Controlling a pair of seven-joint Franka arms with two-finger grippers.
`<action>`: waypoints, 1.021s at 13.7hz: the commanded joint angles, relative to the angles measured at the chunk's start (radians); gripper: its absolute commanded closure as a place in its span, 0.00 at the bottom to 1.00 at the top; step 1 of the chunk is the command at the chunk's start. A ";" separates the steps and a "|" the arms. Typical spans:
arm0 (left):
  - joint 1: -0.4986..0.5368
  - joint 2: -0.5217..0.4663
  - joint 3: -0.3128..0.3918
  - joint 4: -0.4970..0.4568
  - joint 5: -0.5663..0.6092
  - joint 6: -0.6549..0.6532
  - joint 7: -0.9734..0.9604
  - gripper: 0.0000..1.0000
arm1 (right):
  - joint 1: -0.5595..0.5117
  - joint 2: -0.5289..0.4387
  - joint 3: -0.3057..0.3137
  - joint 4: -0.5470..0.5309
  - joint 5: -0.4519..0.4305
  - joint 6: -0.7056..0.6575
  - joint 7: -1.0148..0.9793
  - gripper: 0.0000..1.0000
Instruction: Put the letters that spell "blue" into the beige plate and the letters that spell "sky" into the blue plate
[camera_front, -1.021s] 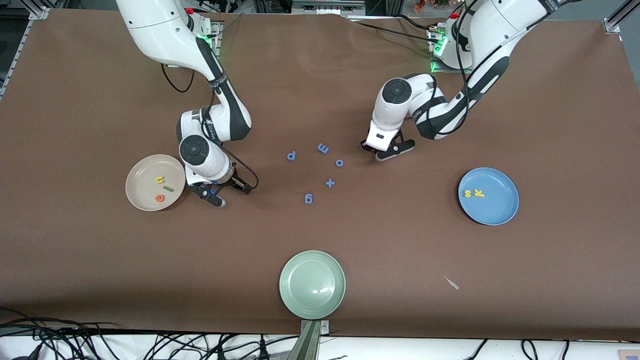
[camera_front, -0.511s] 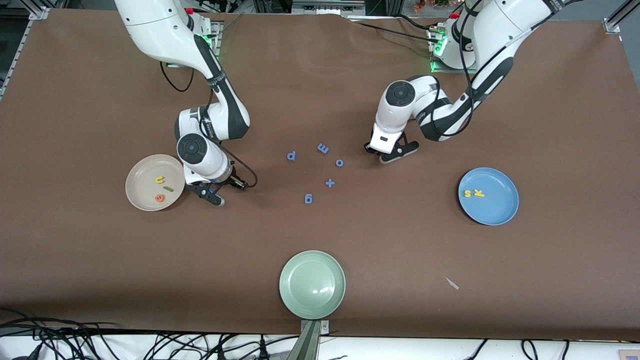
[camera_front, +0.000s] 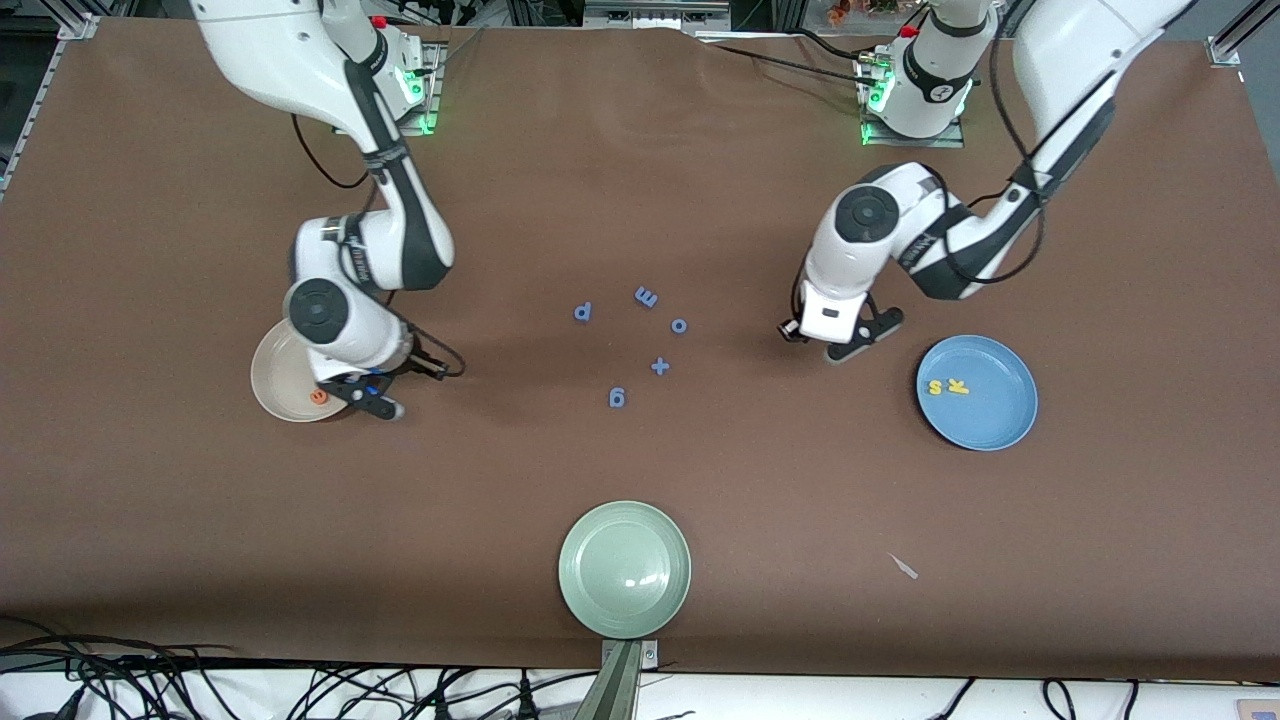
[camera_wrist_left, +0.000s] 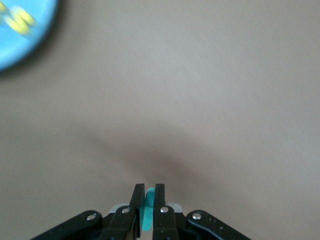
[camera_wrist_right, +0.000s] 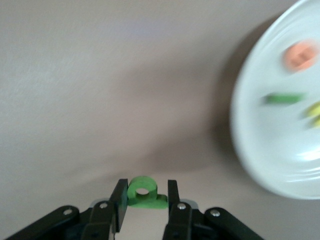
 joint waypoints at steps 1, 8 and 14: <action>0.105 -0.008 -0.017 0.109 -0.087 -0.177 0.244 1.00 | -0.001 -0.016 -0.114 0.047 -0.011 -0.122 -0.216 0.75; 0.360 0.041 0.018 0.089 -0.046 -0.049 0.530 1.00 | -0.008 -0.036 -0.216 0.044 0.031 -0.199 -0.363 0.49; 0.395 0.081 0.041 0.059 0.050 0.022 0.527 0.54 | -0.013 -0.024 -0.215 0.264 0.031 -0.372 -0.323 0.39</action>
